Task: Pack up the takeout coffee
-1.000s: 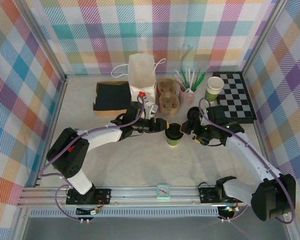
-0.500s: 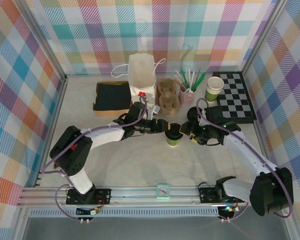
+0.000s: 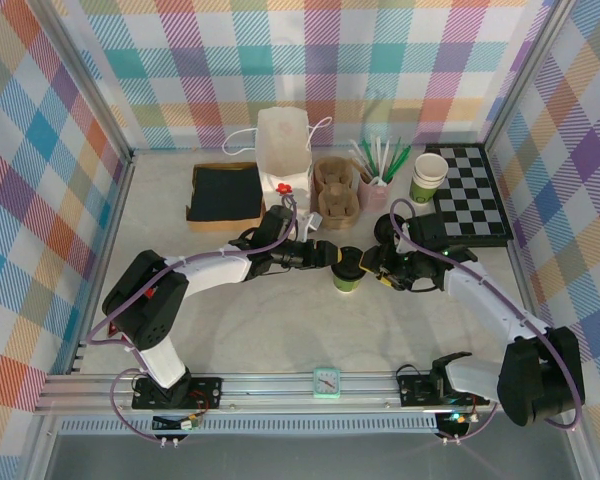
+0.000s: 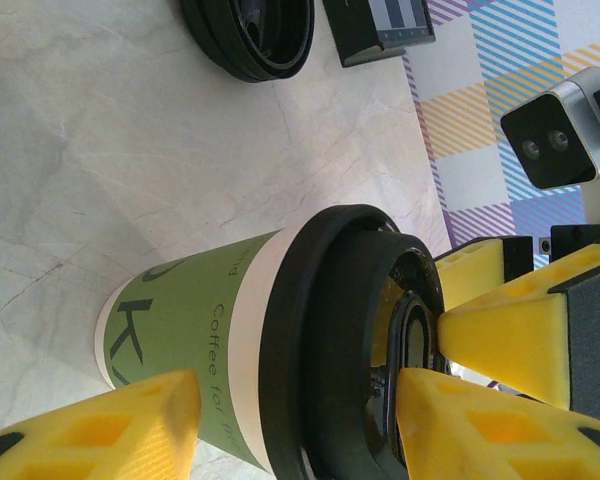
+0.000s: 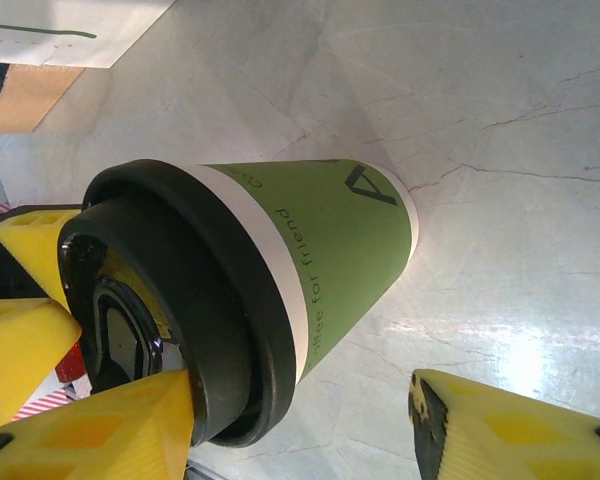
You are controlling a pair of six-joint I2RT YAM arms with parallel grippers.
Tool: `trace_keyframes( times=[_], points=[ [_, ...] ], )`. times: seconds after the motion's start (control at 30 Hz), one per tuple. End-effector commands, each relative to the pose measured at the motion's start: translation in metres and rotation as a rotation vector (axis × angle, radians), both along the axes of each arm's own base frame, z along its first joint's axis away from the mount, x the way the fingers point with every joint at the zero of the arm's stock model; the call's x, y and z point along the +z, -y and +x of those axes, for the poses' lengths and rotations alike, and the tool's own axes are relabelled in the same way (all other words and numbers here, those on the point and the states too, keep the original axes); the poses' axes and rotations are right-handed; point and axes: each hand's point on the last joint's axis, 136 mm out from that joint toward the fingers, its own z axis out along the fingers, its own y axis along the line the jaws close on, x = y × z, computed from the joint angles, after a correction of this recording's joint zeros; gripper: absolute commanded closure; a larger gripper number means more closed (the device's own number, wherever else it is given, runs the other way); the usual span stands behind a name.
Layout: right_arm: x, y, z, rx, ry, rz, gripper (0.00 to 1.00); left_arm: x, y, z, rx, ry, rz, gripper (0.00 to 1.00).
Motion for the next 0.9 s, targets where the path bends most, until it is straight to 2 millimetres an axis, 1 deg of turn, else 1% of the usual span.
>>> trace_keyframes(
  times=[0.0, 0.13, 0.5, 0.63, 0.87],
  points=[
    [-0.009, 0.002, 0.000, -0.012, -0.016, -0.010, 0.43, -0.004, 0.004, -0.003, -0.021, 0.010, 0.016, 0.46],
    [-0.013, 0.003, 0.000, -0.019, -0.025, -0.012, 0.43, -0.007, 0.003, -0.004, -0.019, 0.006, 0.022, 0.46],
    [-0.009, 0.003, 0.005, -0.027, -0.010, -0.014, 0.44, -0.020, 0.000, -0.006, -0.012, -0.013, 0.046, 0.48],
    [-0.009, 0.003, 0.008, -0.033, -0.012, -0.017, 0.44, -0.025, 0.000, -0.006, -0.011, -0.020, 0.053, 0.48],
    [-0.004, 0.001, 0.016, -0.034, 0.002, -0.017, 0.44, -0.035, -0.003, -0.007, -0.004, -0.038, 0.073, 0.49]
  ],
)
